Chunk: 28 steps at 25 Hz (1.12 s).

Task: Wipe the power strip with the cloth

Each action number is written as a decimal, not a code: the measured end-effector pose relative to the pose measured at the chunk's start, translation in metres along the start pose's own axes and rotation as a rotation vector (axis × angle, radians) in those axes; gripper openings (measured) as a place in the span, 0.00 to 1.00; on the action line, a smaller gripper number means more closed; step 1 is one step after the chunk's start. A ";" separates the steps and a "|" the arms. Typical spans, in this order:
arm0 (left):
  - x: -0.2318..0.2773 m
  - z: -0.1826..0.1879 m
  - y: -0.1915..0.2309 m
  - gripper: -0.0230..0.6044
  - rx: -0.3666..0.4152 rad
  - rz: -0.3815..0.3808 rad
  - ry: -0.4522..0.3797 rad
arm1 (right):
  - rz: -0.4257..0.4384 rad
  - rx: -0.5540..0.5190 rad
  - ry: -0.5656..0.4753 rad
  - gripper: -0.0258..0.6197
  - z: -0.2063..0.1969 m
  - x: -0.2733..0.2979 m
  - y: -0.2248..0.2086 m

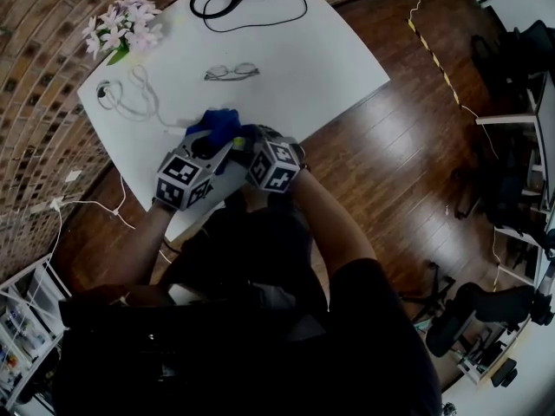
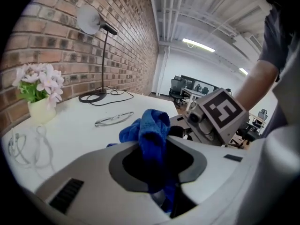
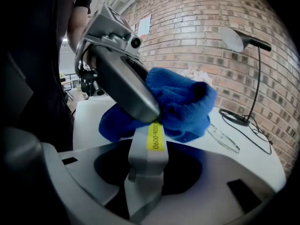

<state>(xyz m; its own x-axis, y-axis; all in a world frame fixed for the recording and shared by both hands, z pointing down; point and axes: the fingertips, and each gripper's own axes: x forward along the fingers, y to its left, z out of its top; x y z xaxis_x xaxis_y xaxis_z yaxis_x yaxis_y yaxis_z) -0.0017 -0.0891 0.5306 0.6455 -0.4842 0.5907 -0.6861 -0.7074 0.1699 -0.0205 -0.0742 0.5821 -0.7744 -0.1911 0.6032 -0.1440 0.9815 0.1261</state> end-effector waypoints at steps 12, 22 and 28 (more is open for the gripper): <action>-0.053 -0.022 0.074 0.21 -0.084 0.192 -0.019 | 0.004 0.005 0.014 0.30 -0.002 0.000 0.000; -0.063 -0.026 0.089 0.21 -0.065 0.237 -0.023 | 0.007 0.024 0.021 0.30 0.000 -0.002 -0.003; -0.067 -0.028 0.093 0.21 -0.078 0.261 -0.035 | 0.019 0.098 0.057 0.31 -0.002 -0.002 -0.004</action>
<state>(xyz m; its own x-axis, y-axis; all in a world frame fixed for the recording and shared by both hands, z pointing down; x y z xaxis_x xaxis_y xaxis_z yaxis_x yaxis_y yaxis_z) -0.1180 -0.1076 0.5291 0.4540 -0.6635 0.5947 -0.8535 -0.5155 0.0764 -0.0170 -0.0778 0.5821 -0.7414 -0.1703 0.6491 -0.1916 0.9807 0.0384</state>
